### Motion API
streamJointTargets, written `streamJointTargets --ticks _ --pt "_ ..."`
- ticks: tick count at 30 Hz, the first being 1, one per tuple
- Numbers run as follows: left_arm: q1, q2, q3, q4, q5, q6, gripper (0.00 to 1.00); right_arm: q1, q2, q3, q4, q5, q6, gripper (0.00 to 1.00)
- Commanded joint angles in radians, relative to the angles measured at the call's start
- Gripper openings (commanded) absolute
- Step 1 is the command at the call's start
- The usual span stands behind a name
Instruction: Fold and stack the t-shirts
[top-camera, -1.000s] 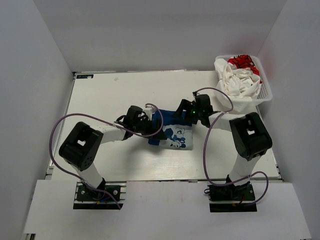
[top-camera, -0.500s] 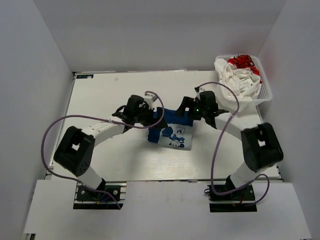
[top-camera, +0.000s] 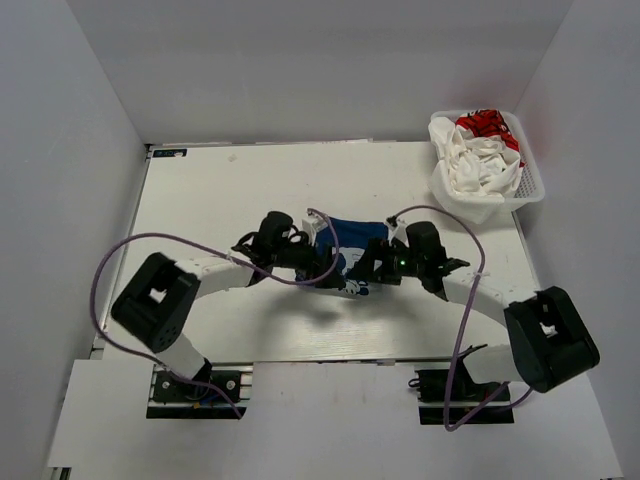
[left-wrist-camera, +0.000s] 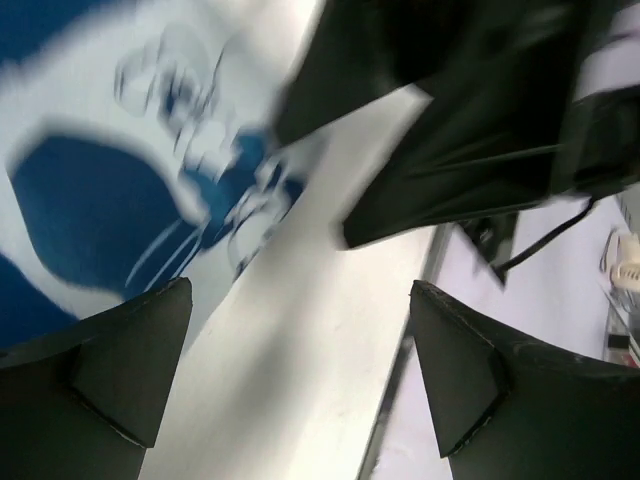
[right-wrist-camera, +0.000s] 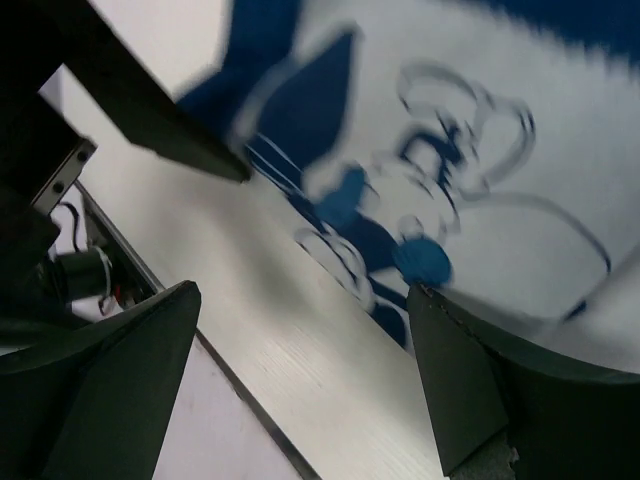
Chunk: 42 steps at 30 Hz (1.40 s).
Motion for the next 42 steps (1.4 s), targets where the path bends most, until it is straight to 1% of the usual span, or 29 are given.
streamJointTargets --ticks 1,4,6,8,10,13,14,15,18,20,21,22,23,24,26,28,29,30,31,32,35,37,38,40,42 --pt "0.001 0.101 -0.034 0.085 0.07 -0.003 1.0 -0.012 0.041 -0.058 0.045 -0.103 0.053 0.9" --pt "0.021 0.236 -0.023 0.036 0.069 -0.003 1.0 -0.028 0.113 -0.079 0.031 -0.128 0.057 0.9" --pt "0.03 0.292 -0.011 -0.002 0.037 -0.003 1.0 -0.049 0.167 -0.093 -0.039 -0.101 0.067 0.9" --pt "0.03 0.292 -0.029 -0.012 0.022 -0.003 1.0 -0.083 0.184 -0.111 -0.107 -0.05 0.068 0.9" --pt "0.03 0.225 -0.069 -0.012 -0.027 -0.012 1.0 -0.101 0.186 -0.111 -0.16 0.007 0.064 0.9" --pt "0.03 0.134 -0.098 -0.11 -0.17 -0.012 1.0 -0.127 0.169 -0.105 -0.201 0.07 0.059 0.9" --pt "0.03 0.072 -0.098 -0.139 -0.213 -0.012 1.0 -0.135 0.166 -0.105 -0.219 0.082 0.053 0.9" --pt "0.03 0.039 -0.109 -0.189 -0.286 -0.003 1.0 -0.147 0.169 -0.104 -0.221 0.094 0.045 0.9" --pt "0.03 -0.061 -0.08 -0.275 -0.365 0.006 1.0 -0.137 0.172 -0.082 -0.219 0.081 0.013 0.9" --pt "0.03 -0.092 -0.019 -0.3 -0.397 0.006 1.0 -0.134 0.141 -0.053 -0.219 0.068 -0.016 0.9" --pt "0.03 -0.092 0.013 -0.35 -0.461 0.006 1.0 -0.124 0.126 -0.041 -0.225 0.073 -0.024 0.9" --pt "0.03 -0.102 0.079 -0.375 -0.498 0.006 1.0 -0.12 0.065 -0.026 -0.24 0.087 -0.063 0.9" --pt "0.03 -0.102 0.136 -0.412 -0.568 -0.003 1.0 -0.111 -0.004 -0.004 -0.244 0.119 -0.091 0.9" --pt "0.03 -0.086 0.162 -0.412 -0.599 -0.003 1.0 -0.11 -0.005 0.007 -0.251 0.122 -0.091 0.9" --pt "0.03 -0.038 0.207 -0.457 -0.667 -0.003 1.0 -0.107 -0.077 0.048 -0.254 0.131 -0.131 0.9" --pt "0.03 0.006 0.268 -0.496 -0.707 -0.003 1.0 -0.11 -0.162 0.042 -0.204 0.117 -0.137 0.9" --pt "0.03 0.029 0.286 -0.506 -0.724 -0.003 1.0 -0.11 -0.204 0.025 -0.189 0.096 -0.134 0.9" --pt "0.03 0.072 0.297 -0.506 -0.724 -0.003 1.0 -0.11 -0.219 0.01 0.018 0.094 -0.122 0.9" --pt "0.03 0.091 0.313 -0.506 -0.724 0.006 1.0 -0.115 -0.235 -0.014 -0.115 0.091 -0.116 0.9" --pt "0.03 0.109 0.313 -0.506 -0.724 0.006 0.97 -0.115 -0.27 -0.039 -0.1 0.096 -0.11 0.9" --pt "0.01 0.164 0.342 -0.52 -0.724 0.019 0.93 -0.117 -0.298 -0.05 -0.105 0.155 -0.099 0.9" --pt "0.01 0.183 0.353 -0.52 -0.71 0.019 0.93 -0.118 -0.298 -0.035 -0.125 0.171 -0.11 0.9" --pt "0.01 0.203 0.353 -0.506 -0.689 0.029 0.89 -0.117 -0.295 -0.029 -0.135 0.183 -0.113 0.9" --pt "0.01 0.23 0.369 -0.506 -0.652 0.029 0.87 -0.118 -0.287 -0.025 -0.152 0.191 -0.122 0.9" --pt "0.01 0.276 0.399 -0.516 -0.652 0.04 0.8 -0.118 -0.275 -0.025 -0.161 0.202 -0.122 0.9"
